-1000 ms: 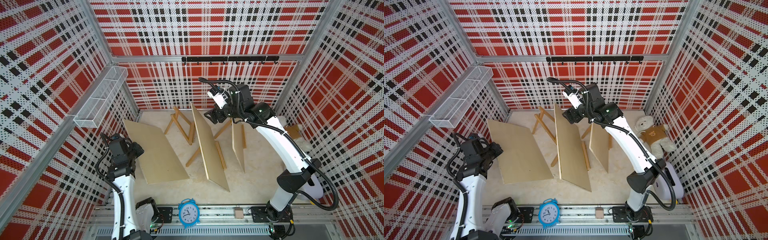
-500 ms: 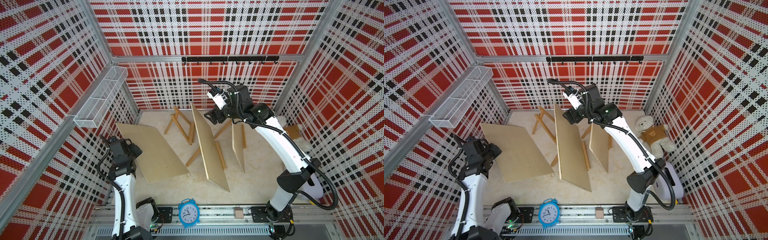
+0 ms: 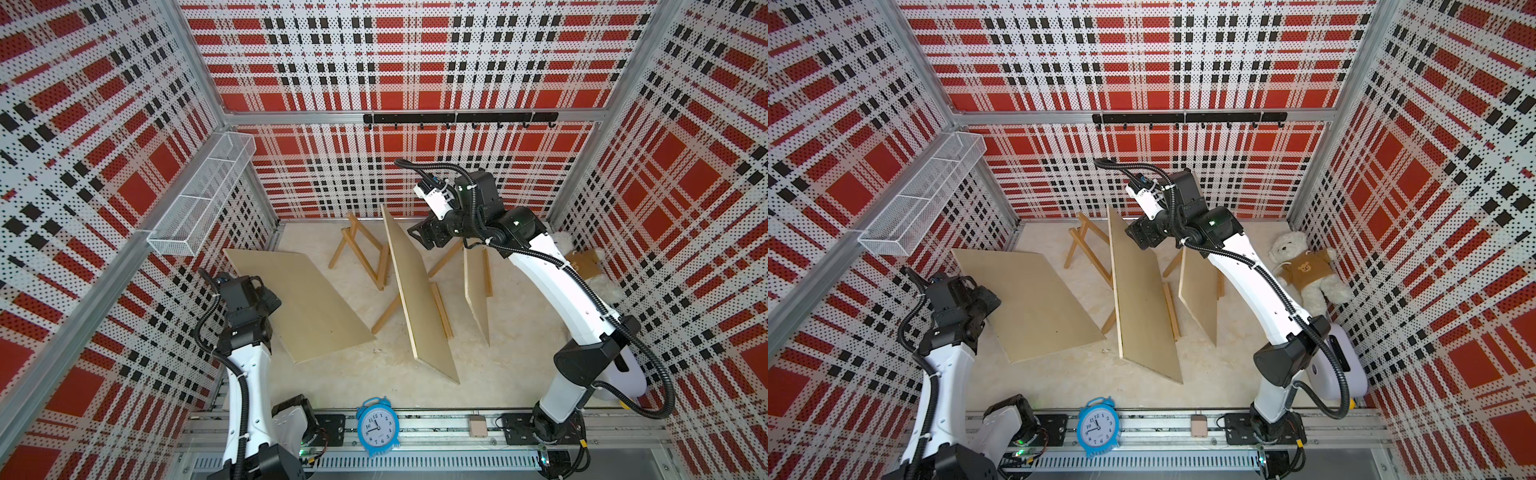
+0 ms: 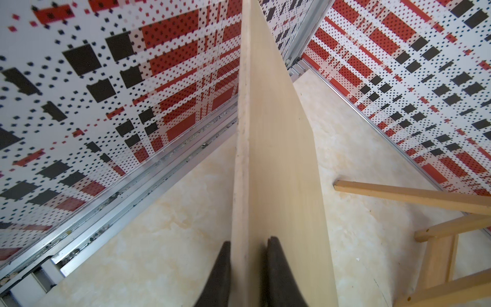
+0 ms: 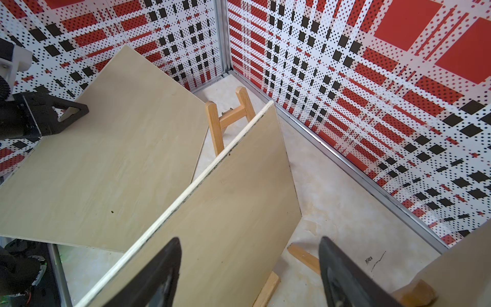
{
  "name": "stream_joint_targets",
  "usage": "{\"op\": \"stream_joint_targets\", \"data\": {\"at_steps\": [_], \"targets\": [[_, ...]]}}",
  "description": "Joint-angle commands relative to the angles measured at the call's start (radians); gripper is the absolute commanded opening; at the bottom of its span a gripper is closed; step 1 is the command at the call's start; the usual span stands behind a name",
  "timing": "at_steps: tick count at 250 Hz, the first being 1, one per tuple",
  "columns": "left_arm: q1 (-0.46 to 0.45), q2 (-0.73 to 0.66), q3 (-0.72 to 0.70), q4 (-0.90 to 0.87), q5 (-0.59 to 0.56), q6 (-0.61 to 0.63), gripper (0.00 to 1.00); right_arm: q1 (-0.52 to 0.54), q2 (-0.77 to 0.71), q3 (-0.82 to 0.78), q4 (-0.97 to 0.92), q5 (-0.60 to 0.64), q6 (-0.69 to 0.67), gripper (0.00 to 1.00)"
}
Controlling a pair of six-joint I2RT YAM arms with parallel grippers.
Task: Disassemble the easel
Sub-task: Place the drawing board at the center of the board.
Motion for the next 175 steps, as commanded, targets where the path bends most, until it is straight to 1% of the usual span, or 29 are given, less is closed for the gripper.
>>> {"op": "stream_joint_targets", "data": {"at_steps": [1, 26, 31, 41, 51, 66, 76, 85, 106, 175], "targets": [[0.019, 0.058, 0.003, -0.09, -0.209, 0.148, 0.0, -0.001, -0.031, -0.008, 0.035, 0.006, 0.002, 0.83], [0.02, 0.073, 0.015, -0.096, -0.195, 0.155, 0.0, 0.0, -0.03, -0.005, 0.033, 0.006, 0.003, 0.83], [0.02, 0.075, 0.017, -0.098, -0.193, 0.155, 0.02, -0.001, -0.029, -0.006, 0.034, 0.008, 0.003, 0.83], [0.019, 0.074, 0.017, -0.098, -0.19, 0.156, 0.08, 0.0, -0.028, -0.004, 0.034, 0.008, 0.006, 0.83], [0.02, 0.076, 0.016, -0.099, -0.188, 0.155, 0.18, 0.0, -0.027, -0.004, 0.035, 0.008, 0.008, 0.83], [0.02, 0.078, 0.018, -0.101, -0.19, 0.155, 0.29, -0.001, -0.028, -0.006, 0.035, 0.008, 0.007, 0.83], [0.02, 0.082, 0.021, -0.107, -0.199, 0.154, 0.37, 0.0, -0.028, -0.004, 0.037, 0.009, 0.008, 0.83], [0.019, 0.087, 0.024, -0.114, -0.208, 0.153, 0.41, 0.0, -0.028, -0.003, 0.036, 0.011, 0.007, 0.83], [0.02, 0.1, 0.036, -0.134, -0.226, 0.156, 0.45, 0.0, -0.028, -0.004, 0.036, 0.012, 0.007, 0.83], [0.019, 0.078, 0.045, -0.142, -0.24, 0.171, 0.44, 0.0, -0.022, -0.001, 0.036, 0.009, 0.014, 0.83]]}}
